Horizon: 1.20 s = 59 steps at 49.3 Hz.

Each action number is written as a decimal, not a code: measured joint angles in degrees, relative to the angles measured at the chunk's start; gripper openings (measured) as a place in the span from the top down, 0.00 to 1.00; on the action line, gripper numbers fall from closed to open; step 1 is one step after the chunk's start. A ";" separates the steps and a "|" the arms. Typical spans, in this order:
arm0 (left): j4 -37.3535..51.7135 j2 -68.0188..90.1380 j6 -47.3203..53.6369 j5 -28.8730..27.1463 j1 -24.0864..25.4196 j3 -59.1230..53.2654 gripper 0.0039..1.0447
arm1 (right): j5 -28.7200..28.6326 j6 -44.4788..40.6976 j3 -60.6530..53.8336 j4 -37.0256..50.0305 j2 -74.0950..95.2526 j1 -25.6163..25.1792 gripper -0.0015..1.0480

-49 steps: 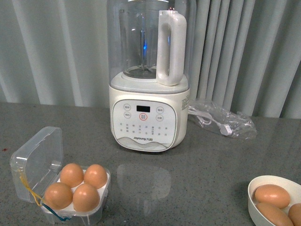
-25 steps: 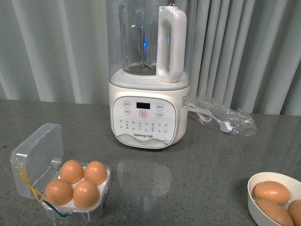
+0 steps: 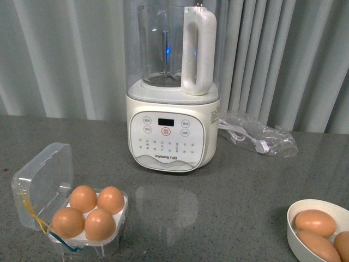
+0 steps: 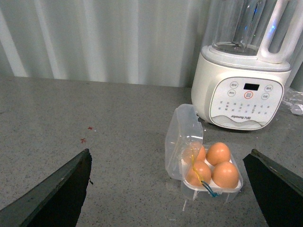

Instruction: Put egg into box

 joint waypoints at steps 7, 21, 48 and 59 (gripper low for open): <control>0.00 -0.02 -0.02 0.00 0.00 0.00 0.06 | 0.00 0.00 0.00 0.00 0.00 0.00 0.40; 0.00 -0.02 0.00 -0.02 0.00 0.00 0.06 | 0.00 0.07 0.00 0.00 0.00 0.00 0.06; -2.25 26.32 -10.93 13.40 1.64 13.42 0.06 | 0.00 0.04 0.00 -0.04 -0.02 -0.02 0.07; 21.77 53.00 -5.14 15.37 4.42 24.41 0.06 | 0.00 0.04 0.00 -0.04 -0.02 -0.04 0.07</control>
